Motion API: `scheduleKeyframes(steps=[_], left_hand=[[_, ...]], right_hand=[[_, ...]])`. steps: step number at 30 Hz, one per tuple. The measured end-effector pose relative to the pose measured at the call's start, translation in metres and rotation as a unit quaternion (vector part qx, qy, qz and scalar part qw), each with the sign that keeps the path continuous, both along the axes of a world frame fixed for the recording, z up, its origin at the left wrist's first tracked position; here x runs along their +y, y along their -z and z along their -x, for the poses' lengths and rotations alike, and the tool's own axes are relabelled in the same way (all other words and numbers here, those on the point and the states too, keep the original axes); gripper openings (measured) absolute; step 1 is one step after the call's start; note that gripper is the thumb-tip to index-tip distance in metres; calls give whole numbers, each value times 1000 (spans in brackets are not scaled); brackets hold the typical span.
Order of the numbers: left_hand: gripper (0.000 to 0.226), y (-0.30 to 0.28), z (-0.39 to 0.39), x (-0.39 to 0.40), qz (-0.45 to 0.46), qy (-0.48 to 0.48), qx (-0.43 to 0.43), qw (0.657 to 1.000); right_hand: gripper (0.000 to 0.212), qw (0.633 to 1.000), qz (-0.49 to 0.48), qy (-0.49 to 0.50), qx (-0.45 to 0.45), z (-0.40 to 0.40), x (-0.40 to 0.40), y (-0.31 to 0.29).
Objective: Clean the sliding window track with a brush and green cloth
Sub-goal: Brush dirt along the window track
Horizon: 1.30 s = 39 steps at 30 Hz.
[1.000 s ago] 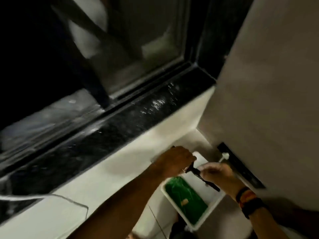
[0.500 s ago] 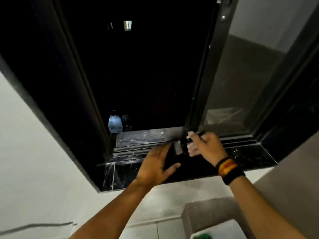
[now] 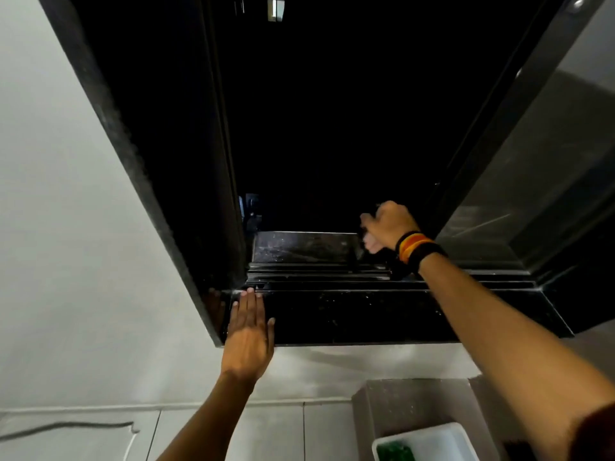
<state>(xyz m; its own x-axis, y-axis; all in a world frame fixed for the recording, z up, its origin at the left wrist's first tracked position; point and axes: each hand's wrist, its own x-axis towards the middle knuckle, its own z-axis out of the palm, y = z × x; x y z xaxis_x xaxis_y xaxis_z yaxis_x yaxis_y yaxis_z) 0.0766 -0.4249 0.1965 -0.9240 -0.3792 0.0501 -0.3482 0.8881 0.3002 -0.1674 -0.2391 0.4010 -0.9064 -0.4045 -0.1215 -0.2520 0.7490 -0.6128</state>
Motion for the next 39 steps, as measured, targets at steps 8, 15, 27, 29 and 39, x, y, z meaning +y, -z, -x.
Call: scheduleKeyframes(steps=[8,15,27,29,39], left_hand=[[66,9,2,-4,8,0,-35,999],[63,4,-4,-3,-50,0,-16,999],[65,2,-4,-3,-95,7,-24,995],[65,4,-3,-2,-86,10,-17,996],[62,-16,16,46,-38,144,144,978]], right_hand=[[37,981,114,-5,-155,-59,-67,20],[30,985,-140,-73,72,-73,-98,9],[38,997,-34,-69,-19,-85,-121,32],[31,963,163,3,-214,-98,-134,44],[51,843,387,301,-221,-71,104,67]])
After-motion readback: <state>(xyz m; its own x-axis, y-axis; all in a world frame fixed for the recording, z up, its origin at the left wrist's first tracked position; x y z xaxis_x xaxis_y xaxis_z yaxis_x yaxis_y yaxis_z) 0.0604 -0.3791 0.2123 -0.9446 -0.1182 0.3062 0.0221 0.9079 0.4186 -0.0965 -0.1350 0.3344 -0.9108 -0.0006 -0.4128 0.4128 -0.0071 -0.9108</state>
